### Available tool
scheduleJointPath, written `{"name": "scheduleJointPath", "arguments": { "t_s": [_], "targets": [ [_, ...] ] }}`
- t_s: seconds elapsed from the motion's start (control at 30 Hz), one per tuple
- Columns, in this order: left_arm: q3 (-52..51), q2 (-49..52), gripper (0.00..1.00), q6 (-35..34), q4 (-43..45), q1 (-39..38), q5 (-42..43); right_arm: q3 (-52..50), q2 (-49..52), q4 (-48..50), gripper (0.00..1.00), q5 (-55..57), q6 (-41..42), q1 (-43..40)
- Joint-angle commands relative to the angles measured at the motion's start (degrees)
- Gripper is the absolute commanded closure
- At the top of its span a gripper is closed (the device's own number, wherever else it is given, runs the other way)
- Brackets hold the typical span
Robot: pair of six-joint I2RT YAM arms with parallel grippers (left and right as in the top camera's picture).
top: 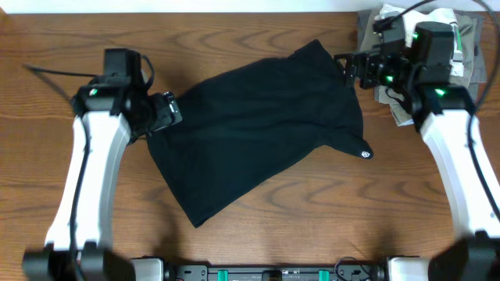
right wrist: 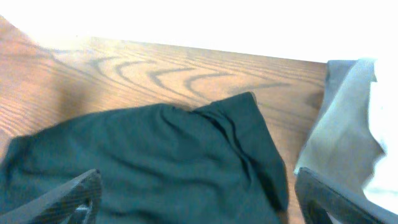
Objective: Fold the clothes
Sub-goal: 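Grasp the t-shirt's near corners with left and right grippers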
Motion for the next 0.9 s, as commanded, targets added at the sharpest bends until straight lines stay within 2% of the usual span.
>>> {"name": "scheduleJointPath", "arguments": {
  "t_s": [0.0, 0.2, 0.37, 0.5, 0.67, 0.87],
  "targets": [
    [1.81, -5.42, 0.09, -1.07, -2.43, -1.09, -0.24, 0.37, -2.89, -5.42, 0.01, 2.8, 0.11, 0.26],
    [-0.2, -11.04, 0.09, -5.07, -8.07, -5.09, -0.26, 0.37, -4.9, -18.73, 0.01, 4.22, 0.13, 0.26],
    [-5.66, -13.11, 0.09, -10.8, -8.92, -9.2, -1.2, 0.37, -4.9, -25.88, 0.01, 6.36, 1.99, 0.26],
    [-13.68, -13.03, 0.09, -17.86, -8.35, -11.65, -4.68, 0.37, -4.9, -27.8, 0.01, 10.95, 4.48, 0.26],
    [-24.79, -13.07, 0.1, -24.02, -3.61, -13.84, -4.72, 0.37, -4.87, -27.67, 0.01, 12.35, 5.51, 0.26],
    [-32.63, -13.05, 0.18, -24.52, 2.93, -16.92, -4.57, 0.37, -4.87, -27.06, 0.01, 12.35, 5.51, 0.22]
  ]
}}
